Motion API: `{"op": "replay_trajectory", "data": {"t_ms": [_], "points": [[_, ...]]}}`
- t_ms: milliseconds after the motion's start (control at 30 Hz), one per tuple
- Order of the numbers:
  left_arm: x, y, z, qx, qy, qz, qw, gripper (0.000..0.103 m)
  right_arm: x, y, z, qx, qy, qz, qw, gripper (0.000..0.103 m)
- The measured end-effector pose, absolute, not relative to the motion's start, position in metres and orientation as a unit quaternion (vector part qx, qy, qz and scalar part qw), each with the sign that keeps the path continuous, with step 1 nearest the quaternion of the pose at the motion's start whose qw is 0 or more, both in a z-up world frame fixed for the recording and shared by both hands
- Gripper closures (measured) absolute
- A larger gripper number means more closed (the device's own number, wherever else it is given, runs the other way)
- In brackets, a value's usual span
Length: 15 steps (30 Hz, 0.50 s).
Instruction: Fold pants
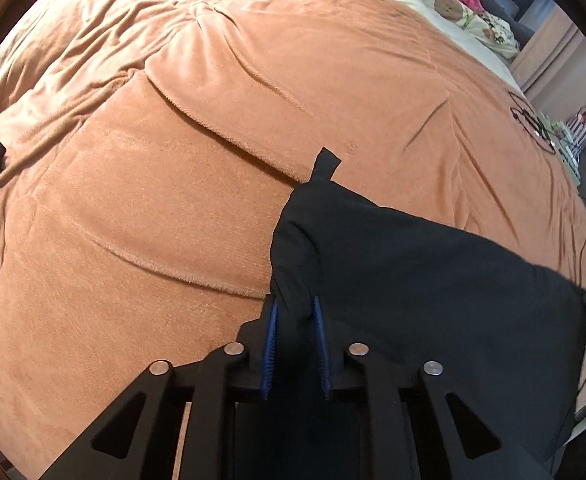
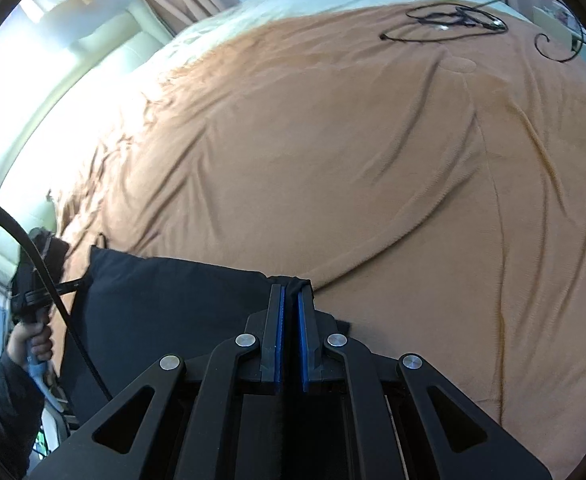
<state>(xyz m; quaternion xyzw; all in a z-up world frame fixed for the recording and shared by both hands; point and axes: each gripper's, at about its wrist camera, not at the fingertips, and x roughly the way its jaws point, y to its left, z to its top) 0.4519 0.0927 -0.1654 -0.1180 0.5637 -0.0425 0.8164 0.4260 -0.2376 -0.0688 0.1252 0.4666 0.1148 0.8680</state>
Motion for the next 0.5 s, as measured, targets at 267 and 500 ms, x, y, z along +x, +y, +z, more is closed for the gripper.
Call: {"op": "replay_trajectory", "data": {"t_ms": [267,500], "points": [[0.436,0.096,-0.162,-0.133,0.564,-0.057,0.813,0.062,0.418,-0.260,-0.081,0.193,0.503,0.112,0.835,0.044],[0.421,0.103,-0.162,-0.153,0.567,-0.062,0.807,0.061,0.421,-0.277,-0.103,0.251,0.531,0.139,0.798,0.043]]}}
